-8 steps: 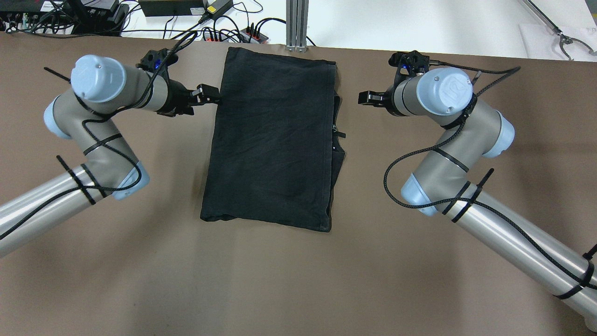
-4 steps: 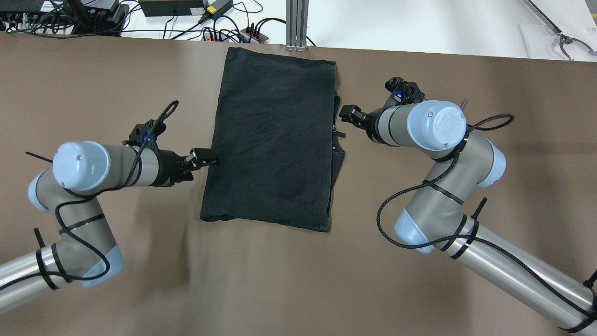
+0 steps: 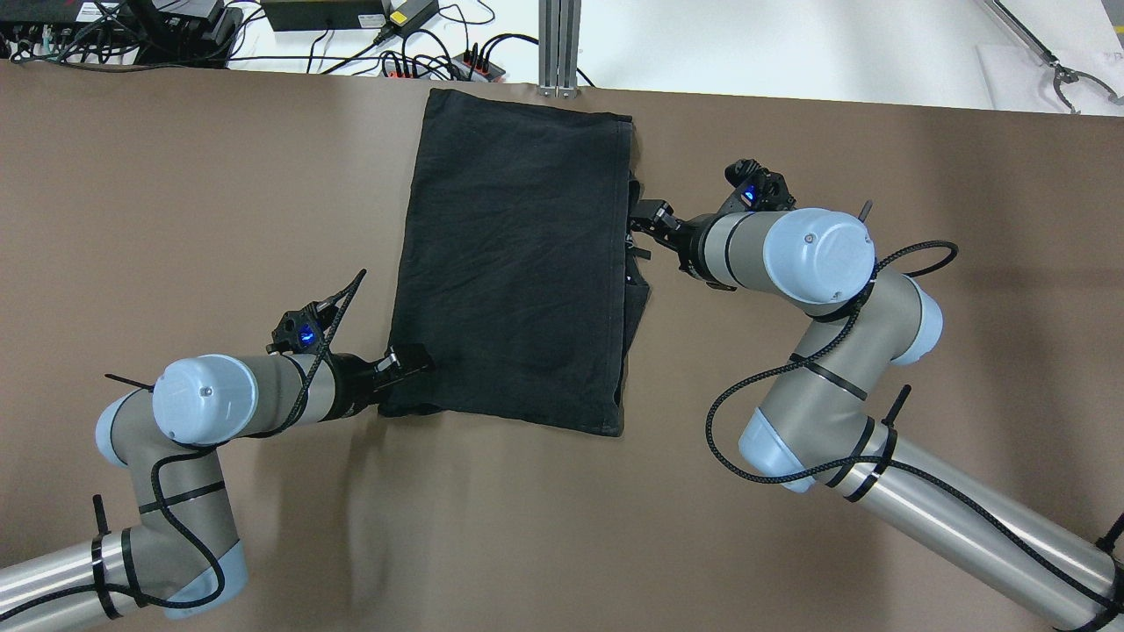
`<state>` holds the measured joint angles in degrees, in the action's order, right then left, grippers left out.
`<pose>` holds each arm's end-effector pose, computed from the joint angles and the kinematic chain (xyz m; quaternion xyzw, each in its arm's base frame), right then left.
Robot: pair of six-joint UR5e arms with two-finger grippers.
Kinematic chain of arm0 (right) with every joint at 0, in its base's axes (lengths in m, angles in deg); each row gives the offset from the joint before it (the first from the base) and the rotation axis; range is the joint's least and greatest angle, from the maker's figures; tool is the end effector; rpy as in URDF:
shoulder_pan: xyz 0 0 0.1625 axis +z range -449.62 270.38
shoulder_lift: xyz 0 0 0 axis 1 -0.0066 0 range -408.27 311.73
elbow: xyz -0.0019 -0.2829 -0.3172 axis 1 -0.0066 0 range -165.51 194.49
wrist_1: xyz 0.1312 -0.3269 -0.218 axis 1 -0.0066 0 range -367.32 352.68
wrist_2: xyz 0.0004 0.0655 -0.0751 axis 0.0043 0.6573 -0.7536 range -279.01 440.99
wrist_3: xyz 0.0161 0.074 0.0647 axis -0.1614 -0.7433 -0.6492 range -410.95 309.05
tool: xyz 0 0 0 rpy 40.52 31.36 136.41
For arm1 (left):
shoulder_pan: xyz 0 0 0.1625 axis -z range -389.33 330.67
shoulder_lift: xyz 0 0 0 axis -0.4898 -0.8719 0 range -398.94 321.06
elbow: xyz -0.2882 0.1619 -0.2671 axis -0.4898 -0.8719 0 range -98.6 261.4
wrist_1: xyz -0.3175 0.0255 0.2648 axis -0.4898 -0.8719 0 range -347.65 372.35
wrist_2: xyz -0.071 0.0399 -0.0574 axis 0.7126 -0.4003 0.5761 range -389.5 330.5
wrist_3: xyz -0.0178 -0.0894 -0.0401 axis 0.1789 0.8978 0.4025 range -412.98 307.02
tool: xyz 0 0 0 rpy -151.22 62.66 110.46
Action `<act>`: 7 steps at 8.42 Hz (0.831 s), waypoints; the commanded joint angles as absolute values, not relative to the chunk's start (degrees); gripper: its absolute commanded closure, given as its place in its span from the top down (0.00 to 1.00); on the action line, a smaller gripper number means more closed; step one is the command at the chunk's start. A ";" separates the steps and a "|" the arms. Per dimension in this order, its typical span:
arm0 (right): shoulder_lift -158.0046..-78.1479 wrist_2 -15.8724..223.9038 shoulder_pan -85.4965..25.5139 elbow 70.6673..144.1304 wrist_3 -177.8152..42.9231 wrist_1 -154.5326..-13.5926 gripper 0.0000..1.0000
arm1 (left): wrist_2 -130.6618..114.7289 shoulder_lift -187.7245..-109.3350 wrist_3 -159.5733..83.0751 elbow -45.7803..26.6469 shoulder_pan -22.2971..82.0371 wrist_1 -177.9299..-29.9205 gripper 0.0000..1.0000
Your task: Fold clothes
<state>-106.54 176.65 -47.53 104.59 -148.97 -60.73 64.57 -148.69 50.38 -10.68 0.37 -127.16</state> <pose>-0.4260 -0.5512 0.2611 0.1255 -0.5488 0.3247 0.7600 0.4879 -0.4235 0.3539 0.0543 0.5810 -0.2786 0.7628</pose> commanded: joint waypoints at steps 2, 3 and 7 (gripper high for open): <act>-106.98 176.44 -47.87 104.58 -149.21 -60.49 0.93 | 68.31 -148.10 50.73 -10.62 0.38 -127.22 0.94; -106.98 176.44 -47.96 104.58 -149.21 -60.49 0.93 | 68.50 -148.10 50.64 -10.62 0.38 -127.22 0.94; -107.07 176.44 -47.96 104.58 -149.21 -60.40 0.93 | 73.66 -145.73 50.38 -14.57 2.74 -127.22 0.94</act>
<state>-107.03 176.44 -47.96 104.58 -149.21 -60.49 70.69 -146.80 50.41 -12.83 1.00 -127.24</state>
